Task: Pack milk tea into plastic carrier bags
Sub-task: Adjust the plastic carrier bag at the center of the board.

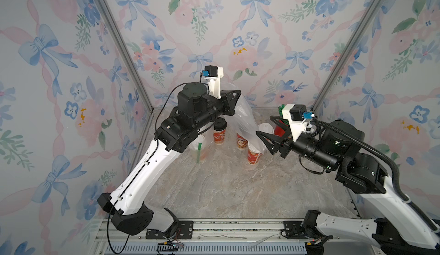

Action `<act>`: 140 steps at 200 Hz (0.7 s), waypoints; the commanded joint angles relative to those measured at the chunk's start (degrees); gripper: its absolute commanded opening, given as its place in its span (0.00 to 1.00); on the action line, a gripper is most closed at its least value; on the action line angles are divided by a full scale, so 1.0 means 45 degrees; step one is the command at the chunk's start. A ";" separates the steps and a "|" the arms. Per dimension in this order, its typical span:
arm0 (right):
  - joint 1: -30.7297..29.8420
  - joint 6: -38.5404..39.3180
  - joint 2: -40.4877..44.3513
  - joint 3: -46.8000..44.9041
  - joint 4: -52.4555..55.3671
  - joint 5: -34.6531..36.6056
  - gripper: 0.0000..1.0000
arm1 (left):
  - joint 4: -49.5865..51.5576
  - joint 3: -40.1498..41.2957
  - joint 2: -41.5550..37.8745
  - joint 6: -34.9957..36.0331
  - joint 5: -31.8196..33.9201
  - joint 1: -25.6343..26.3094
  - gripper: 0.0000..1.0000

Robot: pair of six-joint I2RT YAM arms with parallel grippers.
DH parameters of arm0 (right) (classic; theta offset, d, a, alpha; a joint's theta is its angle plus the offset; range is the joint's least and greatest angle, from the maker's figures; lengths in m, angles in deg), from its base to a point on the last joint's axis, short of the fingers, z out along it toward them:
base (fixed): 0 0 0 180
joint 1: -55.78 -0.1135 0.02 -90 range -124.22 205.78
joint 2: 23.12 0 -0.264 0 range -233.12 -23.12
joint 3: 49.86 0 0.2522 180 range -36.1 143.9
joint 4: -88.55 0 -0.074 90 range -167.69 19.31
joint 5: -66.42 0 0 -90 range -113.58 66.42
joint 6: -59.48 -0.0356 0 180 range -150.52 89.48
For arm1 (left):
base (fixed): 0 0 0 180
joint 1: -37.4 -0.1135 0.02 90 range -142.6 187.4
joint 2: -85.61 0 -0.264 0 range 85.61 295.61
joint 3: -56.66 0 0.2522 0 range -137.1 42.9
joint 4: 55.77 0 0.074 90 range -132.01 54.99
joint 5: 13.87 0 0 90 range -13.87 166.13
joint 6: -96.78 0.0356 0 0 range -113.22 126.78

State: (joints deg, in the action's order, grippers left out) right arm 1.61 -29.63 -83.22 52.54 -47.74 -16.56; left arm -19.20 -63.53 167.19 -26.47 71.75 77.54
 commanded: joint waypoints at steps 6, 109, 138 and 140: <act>0.0009 -0.0218 -0.0694 0.0384 0.1085 0.1189 0.67 | -0.0029 0.0305 0.0051 -0.0023 0.0153 0.0089 0.00; 0.1269 -0.0406 -0.1281 0.0387 0.1342 -0.0009 0.47 | -0.0049 0.0741 0.0148 -0.0051 0.0154 0.0111 0.00; 0.1371 -0.0438 -0.1077 0.0341 0.1137 -0.0632 0.59 | -0.0044 0.0790 0.0181 -0.0057 0.0121 0.0103 0.00; 0.1374 -0.0438 -0.1093 0.0341 0.1136 -0.0631 0.59 | -0.0048 0.0783 0.0189 -0.0053 0.0116 0.0113 0.00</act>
State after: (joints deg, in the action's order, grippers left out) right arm 6.99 -31.23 -89.69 53.50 -41.75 -16.53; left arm -19.20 -61.04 167.36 -26.50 71.88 77.58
